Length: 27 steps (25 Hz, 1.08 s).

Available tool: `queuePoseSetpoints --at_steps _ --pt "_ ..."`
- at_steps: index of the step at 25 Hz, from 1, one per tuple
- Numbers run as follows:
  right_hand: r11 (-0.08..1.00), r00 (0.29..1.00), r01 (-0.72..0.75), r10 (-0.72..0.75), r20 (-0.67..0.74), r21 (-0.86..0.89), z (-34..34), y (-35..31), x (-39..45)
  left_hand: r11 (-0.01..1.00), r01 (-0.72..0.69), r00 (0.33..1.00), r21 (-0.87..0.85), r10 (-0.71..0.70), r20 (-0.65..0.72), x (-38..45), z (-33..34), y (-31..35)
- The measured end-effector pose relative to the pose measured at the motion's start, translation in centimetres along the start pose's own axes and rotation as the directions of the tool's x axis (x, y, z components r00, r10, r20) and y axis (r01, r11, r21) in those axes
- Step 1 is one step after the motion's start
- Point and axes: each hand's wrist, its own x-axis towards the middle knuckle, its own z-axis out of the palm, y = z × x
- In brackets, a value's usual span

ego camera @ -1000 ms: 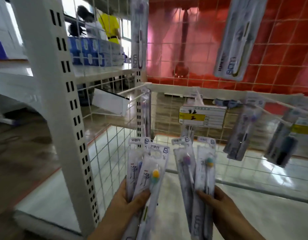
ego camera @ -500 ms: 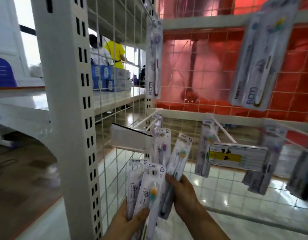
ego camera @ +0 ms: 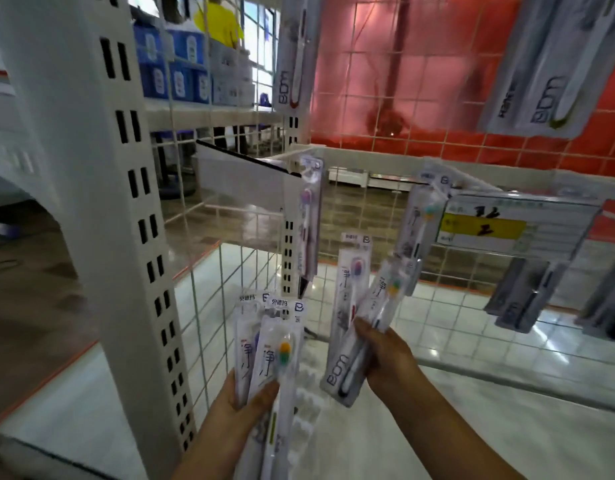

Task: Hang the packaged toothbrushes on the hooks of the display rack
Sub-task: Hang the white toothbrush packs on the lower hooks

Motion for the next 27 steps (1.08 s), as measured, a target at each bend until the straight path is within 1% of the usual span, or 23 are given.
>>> queuePoseSetpoints --at_steps 4,8,12,14,16,19,21,24,27 --pt "0.997 0.998 -0.063 0.061 0.03 0.046 -1.7 0.5 0.1 0.995 0.048 0.998 -0.082 -0.052 -0.042 0.1 0.1 -1.3" --pt "0.997 0.993 -0.06 0.054 0.105 0.053 -1.4 0.1 0.2 0.991 0.069 0.996 -0.114 -0.075 -0.051 0.4 0.6 -1.7" --pt "0.999 0.988 0.031 -0.027 0.149 -0.026 0.7 -0.8 1.3 0.997 0.047 0.997 -0.066 -0.052 -0.063 0.8 0.9 -1.7" --pt "0.997 0.982 0.077 -0.071 0.176 -0.031 2.4 -1.5 1.9 0.999 0.037 0.997 -0.035 -0.039 -0.064 0.9 0.9 -1.6" --pt "0.994 0.975 0.105 -0.098 0.199 -0.024 4.1 -2.1 2.5 0.999 0.015 0.998 0.032 -0.014 -0.057 1.0 0.7 -1.3" --pt "0.991 0.976 0.131 -0.123 0.179 -0.035 5.5 -2.5 3.5 0.998 0.011 0.999 0.064 -0.009 -0.037 1.1 0.8 -0.7" --pt "0.987 0.974 0.161 -0.157 0.167 -0.013 5.6 -2.8 4.0 0.996 0.007 1.0 0.092 -0.005 -0.016 0.7 1.1 -0.1" --pt "0.976 0.967 0.212 -0.203 0.152 -0.044 5.9 -3.5 4.7 0.998 -0.004 1.0 0.057 0.004 -0.004 1.0 1.2 -0.2" --pt "0.955 0.964 0.253 -0.236 0.12 -0.156 6.7 -3.9 5.8 1.0 -0.003 1.0 0.022 0.004 -0.013 1.0 1.5 -0.4"
